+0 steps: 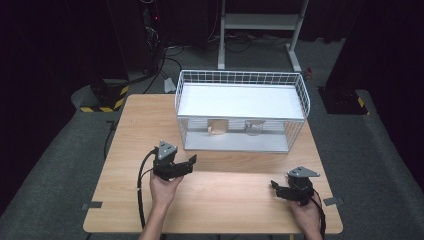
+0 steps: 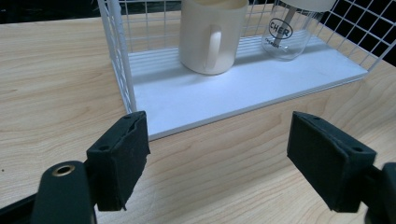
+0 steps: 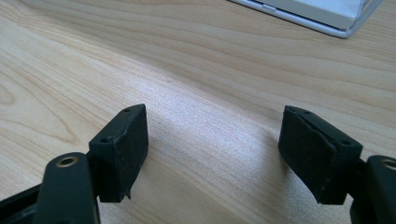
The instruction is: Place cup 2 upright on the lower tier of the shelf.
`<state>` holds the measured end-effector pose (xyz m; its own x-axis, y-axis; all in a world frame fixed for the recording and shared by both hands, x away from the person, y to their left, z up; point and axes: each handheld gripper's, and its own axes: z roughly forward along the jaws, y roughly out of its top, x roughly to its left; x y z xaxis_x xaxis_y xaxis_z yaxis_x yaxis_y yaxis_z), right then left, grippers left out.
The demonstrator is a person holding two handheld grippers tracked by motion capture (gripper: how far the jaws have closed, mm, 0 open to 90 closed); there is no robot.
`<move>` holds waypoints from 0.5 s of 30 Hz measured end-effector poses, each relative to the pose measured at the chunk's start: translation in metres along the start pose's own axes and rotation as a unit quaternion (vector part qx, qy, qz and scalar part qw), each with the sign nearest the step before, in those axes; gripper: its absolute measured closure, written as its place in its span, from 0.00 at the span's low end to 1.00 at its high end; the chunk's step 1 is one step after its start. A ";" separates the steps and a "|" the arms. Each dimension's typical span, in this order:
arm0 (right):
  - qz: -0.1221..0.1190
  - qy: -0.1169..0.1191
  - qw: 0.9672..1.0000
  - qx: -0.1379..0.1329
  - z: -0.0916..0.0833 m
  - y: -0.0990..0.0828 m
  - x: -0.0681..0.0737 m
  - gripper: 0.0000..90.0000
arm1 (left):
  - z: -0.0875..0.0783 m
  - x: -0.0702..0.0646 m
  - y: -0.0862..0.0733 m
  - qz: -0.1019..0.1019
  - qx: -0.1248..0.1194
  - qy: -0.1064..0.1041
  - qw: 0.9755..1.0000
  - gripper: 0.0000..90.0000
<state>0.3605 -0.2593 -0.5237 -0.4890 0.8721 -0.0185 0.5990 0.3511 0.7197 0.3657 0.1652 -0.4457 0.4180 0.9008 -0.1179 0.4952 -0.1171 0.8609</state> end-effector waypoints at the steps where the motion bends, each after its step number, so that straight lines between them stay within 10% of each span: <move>1: 0.000 0.000 1.000 0.000 0.000 0.000 0.000 0.27 | -0.001 0.000 0.000 0.002 0.000 0.001 1.000 0.23; 15: 0.000 0.000 1.000 0.000 0.000 0.000 0.000 0.27 | -0.009 0.000 -0.007 0.002 0.002 0.004 1.000 0.23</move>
<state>0.3605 -0.2593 -0.5237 -0.4889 0.8722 -0.0183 0.5990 0.3509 0.7198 0.3552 0.1701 -0.4476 0.4132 0.9039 -0.1106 0.4960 -0.1215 0.8598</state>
